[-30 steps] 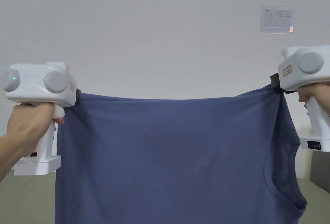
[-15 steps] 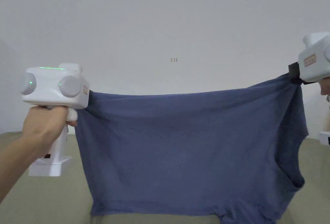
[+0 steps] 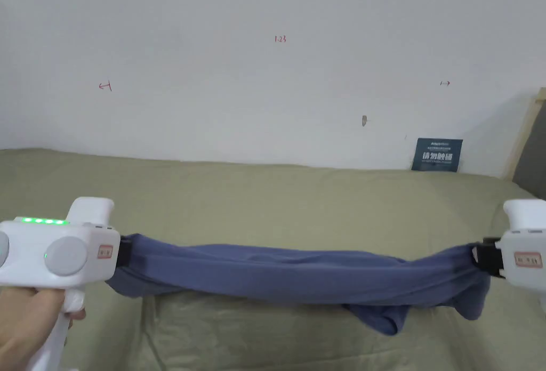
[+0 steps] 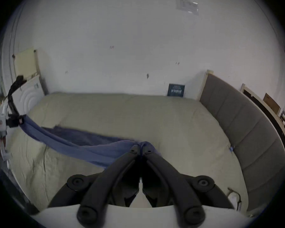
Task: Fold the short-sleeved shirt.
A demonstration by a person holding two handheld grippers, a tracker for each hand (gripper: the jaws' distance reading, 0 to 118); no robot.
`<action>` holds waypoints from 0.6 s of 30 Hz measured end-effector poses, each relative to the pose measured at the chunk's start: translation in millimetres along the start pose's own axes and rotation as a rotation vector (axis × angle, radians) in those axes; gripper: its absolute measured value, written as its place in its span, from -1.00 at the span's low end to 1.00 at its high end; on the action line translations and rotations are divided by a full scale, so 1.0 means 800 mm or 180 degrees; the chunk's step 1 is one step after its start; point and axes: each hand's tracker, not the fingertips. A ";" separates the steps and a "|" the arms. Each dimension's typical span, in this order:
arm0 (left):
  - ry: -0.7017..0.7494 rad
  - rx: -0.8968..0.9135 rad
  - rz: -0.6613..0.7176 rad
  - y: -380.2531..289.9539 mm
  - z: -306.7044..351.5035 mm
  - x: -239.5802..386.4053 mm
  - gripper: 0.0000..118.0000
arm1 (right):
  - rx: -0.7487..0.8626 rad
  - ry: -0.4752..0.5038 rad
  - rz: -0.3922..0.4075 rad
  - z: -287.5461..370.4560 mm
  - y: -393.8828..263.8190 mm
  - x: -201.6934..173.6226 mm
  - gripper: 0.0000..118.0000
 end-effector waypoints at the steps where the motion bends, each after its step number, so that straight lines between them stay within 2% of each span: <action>1: 0.0001 -0.0005 0.0007 -0.020 0.010 -0.002 -0.86 | 0.0008 0.0037 -0.0074 0.012 -0.026 -0.001 -1.00; 4: -0.0047 -0.0092 -0.0009 -0.074 0.042 -0.012 -0.86 | -0.0083 0.0050 -0.0017 0.049 -0.095 -0.008 -1.00; 6: -0.0061 -0.0117 0.0009 -0.116 0.065 -0.018 -0.86 | -0.0182 0.0178 -0.0190 0.075 -0.142 -0.008 -1.00; 8: -0.0101 -0.0196 0.0056 -0.153 0.083 -0.027 -0.86 | -0.0225 0.0160 -0.0219 0.095 -0.180 -0.008 -1.00; 16: -0.0156 -0.0397 0.0182 -0.265 0.147 -0.037 -0.86 | -0.0479 0.0251 -0.0307 0.156 -0.298 0.000 -1.00; 18: -0.0156 -0.0405 0.0216 -0.285 0.160 -0.037 -0.86 | -0.0511 0.0252 -0.0261 0.166 -0.318 -0.002 -1.00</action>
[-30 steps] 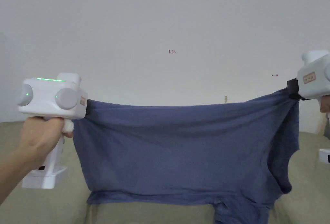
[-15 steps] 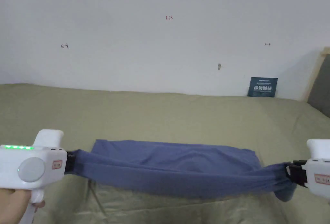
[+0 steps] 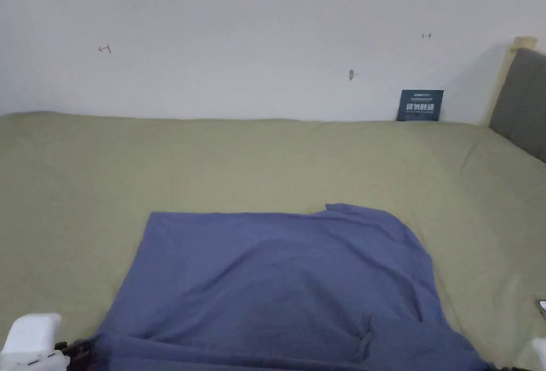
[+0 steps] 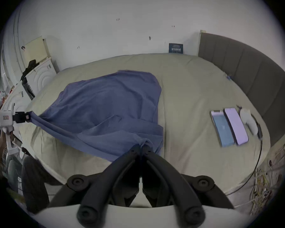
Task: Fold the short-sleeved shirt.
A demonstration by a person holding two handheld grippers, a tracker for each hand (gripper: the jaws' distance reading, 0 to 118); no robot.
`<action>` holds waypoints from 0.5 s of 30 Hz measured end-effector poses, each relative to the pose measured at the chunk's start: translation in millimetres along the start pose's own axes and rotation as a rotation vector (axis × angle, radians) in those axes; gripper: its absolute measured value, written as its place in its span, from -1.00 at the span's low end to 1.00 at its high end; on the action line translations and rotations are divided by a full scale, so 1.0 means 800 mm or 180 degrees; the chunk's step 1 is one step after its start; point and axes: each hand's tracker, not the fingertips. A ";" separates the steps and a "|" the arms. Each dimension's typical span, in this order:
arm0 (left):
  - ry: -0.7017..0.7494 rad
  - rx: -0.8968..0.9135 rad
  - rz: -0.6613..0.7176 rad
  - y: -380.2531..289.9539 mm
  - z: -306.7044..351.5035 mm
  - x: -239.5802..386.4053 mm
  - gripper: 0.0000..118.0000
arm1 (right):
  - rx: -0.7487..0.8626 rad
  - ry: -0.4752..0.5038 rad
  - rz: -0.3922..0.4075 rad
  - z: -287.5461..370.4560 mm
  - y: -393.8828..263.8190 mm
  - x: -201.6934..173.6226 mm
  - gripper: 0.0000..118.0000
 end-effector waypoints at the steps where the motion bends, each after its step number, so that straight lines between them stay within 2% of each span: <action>1: -0.0005 0.0001 0.0007 -0.007 0.004 0.000 -0.86 | -0.0024 -0.0005 0.0018 0.002 -0.008 0.001 -1.00; 13: -0.0040 -0.0076 0.0213 -0.048 0.001 -0.013 -0.85 | -0.0175 -0.0036 -0.0039 -0.014 -0.033 0.000 -0.99; 14: -0.0040 -0.0071 0.0217 -0.049 0.000 -0.015 -0.79 | -0.0187 -0.0041 -0.0046 -0.015 -0.034 -0.001 -0.95; 15: -0.0048 -0.0077 0.0204 -0.046 0.001 -0.015 -0.53 | -0.0193 -0.0025 -0.0066 -0.016 -0.036 -0.001 -0.72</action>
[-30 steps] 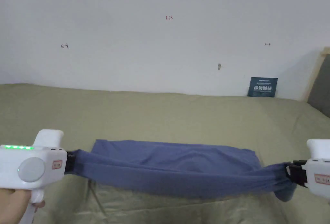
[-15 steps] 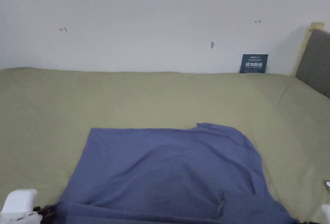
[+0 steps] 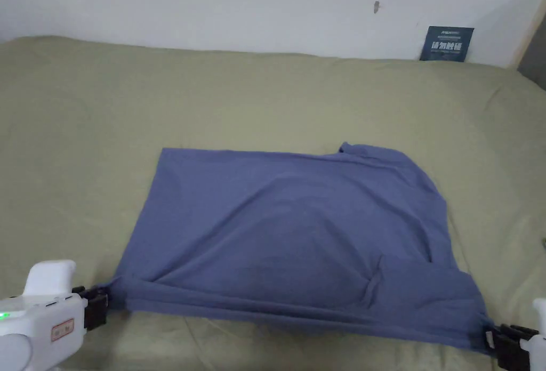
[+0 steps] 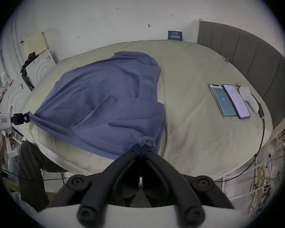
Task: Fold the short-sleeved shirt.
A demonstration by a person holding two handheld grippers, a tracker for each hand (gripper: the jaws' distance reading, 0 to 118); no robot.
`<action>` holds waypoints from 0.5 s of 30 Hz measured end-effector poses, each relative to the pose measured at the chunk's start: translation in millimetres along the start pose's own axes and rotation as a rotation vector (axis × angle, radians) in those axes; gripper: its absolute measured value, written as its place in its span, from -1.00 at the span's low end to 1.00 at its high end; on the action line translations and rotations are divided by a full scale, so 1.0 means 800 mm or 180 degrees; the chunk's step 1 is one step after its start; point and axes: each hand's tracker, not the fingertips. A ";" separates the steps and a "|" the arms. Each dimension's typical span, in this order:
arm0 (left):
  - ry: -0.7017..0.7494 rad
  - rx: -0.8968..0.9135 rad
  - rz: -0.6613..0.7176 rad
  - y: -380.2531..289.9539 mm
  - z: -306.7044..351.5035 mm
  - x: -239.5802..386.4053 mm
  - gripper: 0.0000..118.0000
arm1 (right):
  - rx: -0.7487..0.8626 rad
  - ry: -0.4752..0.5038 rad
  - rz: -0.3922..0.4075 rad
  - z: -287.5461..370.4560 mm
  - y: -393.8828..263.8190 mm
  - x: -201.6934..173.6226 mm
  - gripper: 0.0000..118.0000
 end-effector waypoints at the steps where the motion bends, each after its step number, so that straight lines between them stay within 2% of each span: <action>1: -0.0020 -0.0002 -0.0033 0.002 0.001 0.000 0.20 | -0.0006 -0.0002 -0.0014 -0.001 0.000 -0.001 0.08; 2: -0.0002 -0.0004 -0.0054 0.003 0.002 -0.001 0.73 | -0.0011 -0.0030 -0.0020 0.000 -0.002 -0.001 0.76; 3: -0.0011 -0.0044 -0.0048 0.001 0.000 -0.004 0.85 | -0.0041 -0.0046 -0.0023 -0.002 -0.001 0.000 0.76; 4: -0.0019 -0.0054 -0.0033 0.001 0.001 -0.006 0.92 | -0.0062 -0.0050 -0.0025 -0.005 -0.002 0.001 0.91; 5: -0.0017 -0.0023 -0.0018 0.001 0.008 -0.008 0.93 | -0.0120 0.0072 0.0027 0.001 -0.008 -0.001 0.98; 7: 0.0076 -0.0073 -0.0016 0.002 0.017 -0.007 0.93 | -0.0014 -0.0089 -0.0065 0.001 0.005 -0.001 0.78; 9: 0.0125 -0.0026 0.0032 0.002 0.032 -0.011 0.91 | 0.0027 -0.0133 -0.0118 0.002 0.009 0.001 0.80; 10: 0.0145 -0.0027 0.0061 0.003 0.040 -0.012 0.88 | 0.0036 -0.0151 -0.0135 0.012 -0.006 -0.005 0.72; 11: 0.0197 -0.0004 0.0120 0.001 0.045 -0.014 0.81 | 0.0079 -0.0168 -0.0179 0.017 -0.008 -0.006 0.50; 12: 0.0198 0.0026 0.0141 0.001 0.052 -0.016 0.50 | 0.0132 -0.0193 -0.0220 0.022 -0.010 -0.007 0.04; 13: 0.0200 0.0034 0.0138 0.001 0.057 -0.018 -0.38 | 0.0183 -0.0218 -0.0245 0.024 -0.012 -0.009 -0.80; 14: 0.0186 0.0014 0.0146 0.001 0.057 -0.020 -1.00 | 0.0230 -0.0303 -0.0267 0.025 -0.010 -0.009 -1.00; 15: 0.0218 0.0024 0.0173 0.001 0.059 -0.019 -1.00 | 0.0244 -0.0291 -0.0267 0.025 -0.012 -0.011 -1.00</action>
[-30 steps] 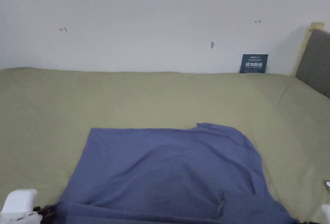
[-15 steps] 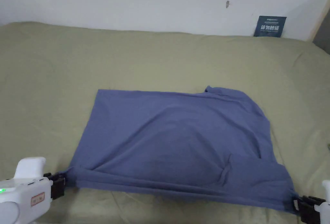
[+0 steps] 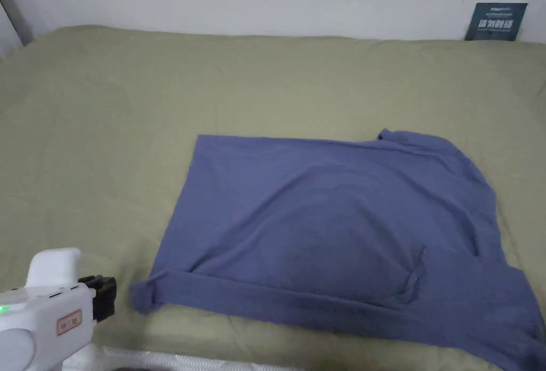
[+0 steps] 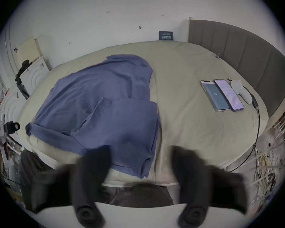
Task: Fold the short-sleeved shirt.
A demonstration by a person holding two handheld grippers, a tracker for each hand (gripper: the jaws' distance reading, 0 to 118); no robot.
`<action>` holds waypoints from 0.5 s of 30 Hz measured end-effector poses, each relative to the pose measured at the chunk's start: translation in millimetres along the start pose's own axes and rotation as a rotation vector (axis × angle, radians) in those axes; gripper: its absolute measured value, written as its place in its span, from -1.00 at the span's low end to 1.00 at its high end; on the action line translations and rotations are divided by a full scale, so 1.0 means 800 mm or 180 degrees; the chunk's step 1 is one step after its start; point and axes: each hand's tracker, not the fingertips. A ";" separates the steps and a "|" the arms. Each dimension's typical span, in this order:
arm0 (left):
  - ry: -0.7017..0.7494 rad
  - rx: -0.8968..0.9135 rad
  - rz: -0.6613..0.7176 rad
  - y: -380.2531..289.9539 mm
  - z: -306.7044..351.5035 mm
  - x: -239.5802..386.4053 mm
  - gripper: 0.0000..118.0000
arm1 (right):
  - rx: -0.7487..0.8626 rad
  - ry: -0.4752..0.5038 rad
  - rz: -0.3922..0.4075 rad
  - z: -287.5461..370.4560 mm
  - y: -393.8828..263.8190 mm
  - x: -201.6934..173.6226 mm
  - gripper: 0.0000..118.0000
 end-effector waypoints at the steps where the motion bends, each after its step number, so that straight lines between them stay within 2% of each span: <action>1: -0.0018 -0.0036 -0.0006 0.002 0.001 -0.002 -1.00 | -0.0032 0.0061 -0.0014 -0.001 0.001 0.000 -1.00; 5: -0.0047 -0.0127 -0.0089 0.003 -0.011 0.001 -0.97 | -0.0091 0.0097 0.0047 -0.011 -0.007 0.014 -1.00; 6: -0.0056 -0.0124 -0.0075 0.006 -0.016 0.001 -0.75 | -0.0099 0.0096 0.0064 -0.015 -0.008 0.015 -1.00; 8: -0.0066 -0.0193 -0.0057 0.009 -0.031 0.002 0.57 | -0.0122 0.0100 0.0070 -0.009 -0.007 0.004 -1.00; 9: -0.0070 -0.0358 -0.0053 0.013 -0.042 0.002 0.95 | -0.0131 0.0106 0.0072 -0.010 -0.008 0.003 -1.00; 15: 0.0016 -0.0568 -0.0159 0.021 -0.098 0.008 0.91 | -0.0188 0.0070 0.0127 -0.009 -0.002 -0.005 -1.00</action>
